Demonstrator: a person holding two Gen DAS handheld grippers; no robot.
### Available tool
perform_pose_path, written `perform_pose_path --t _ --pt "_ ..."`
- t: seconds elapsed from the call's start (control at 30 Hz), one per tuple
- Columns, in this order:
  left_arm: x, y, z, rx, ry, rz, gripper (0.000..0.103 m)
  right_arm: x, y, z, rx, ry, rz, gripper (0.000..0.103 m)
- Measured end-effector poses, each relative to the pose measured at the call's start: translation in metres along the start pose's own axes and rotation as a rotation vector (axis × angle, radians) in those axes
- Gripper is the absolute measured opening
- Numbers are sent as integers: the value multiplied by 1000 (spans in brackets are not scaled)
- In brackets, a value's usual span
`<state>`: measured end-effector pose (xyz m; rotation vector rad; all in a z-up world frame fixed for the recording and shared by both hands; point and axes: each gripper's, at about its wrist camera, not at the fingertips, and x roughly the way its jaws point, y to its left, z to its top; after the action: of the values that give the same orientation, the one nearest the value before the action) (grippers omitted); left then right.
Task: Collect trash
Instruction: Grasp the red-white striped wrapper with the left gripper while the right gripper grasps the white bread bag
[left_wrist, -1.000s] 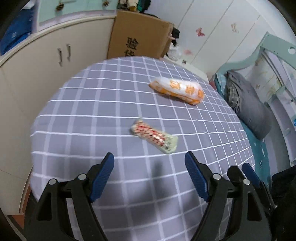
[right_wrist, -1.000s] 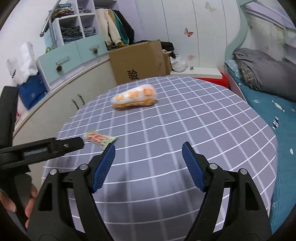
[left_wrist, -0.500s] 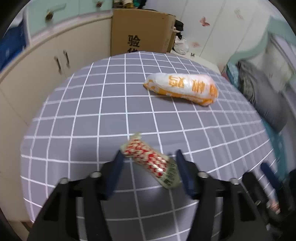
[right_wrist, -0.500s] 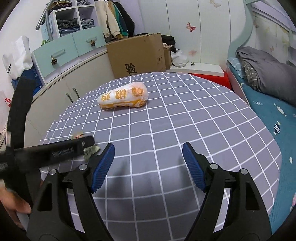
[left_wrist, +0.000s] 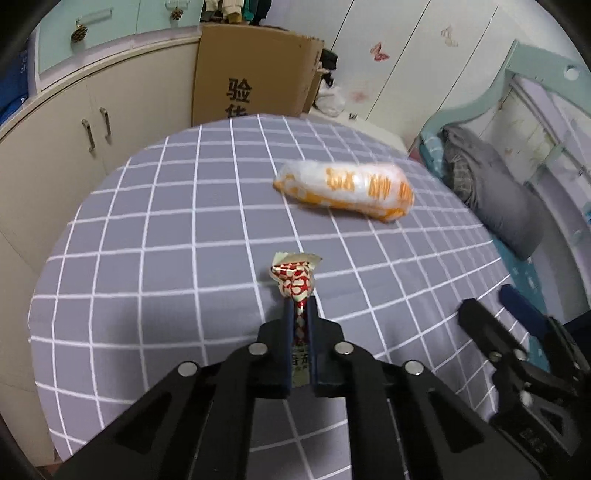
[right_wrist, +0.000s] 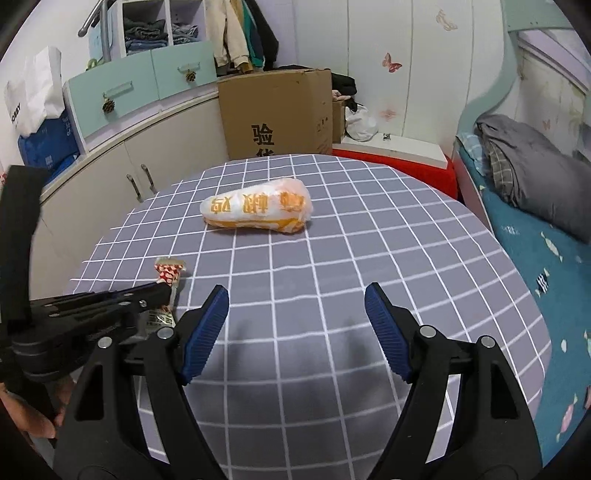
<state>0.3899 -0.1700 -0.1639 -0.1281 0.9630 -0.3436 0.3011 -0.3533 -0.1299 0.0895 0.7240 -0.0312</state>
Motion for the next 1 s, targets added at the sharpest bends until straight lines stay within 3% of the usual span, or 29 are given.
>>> perform_pose_path --t 0.13,0.23,0.33,0.47,0.53,0.7,0.73,0.8,1.0 --pt "-10 21 11 -29 -55 25 6 16 12 12 -44 -1 -14 79" --pt "-18 41 23 -60 -100 62 6 34 29 24 -154 -22 -76 81" --pt "-23 56 32 -79 -130 89 6 51 52 32 -327 -41 -140 81" --pt "-23 74 40 -92 -143 107 6 82 91 35 -647 -60 -249 82" --pt "-22 81 42 -94 -146 115 6 98 98 37 -705 -48 -265 82" --pt "-22 92 39 -97 -151 121 6 130 93 50 -669 31 -221 81" --pt "-22 95 38 -96 -151 120 6 133 86 53 -628 33 -206 69" --pt "-25 98 34 -95 -151 111 6 134 77 59 -555 47 -187 60" --pt "-38 107 25 -101 -160 95 6 107 76 71 -428 24 -86 47"
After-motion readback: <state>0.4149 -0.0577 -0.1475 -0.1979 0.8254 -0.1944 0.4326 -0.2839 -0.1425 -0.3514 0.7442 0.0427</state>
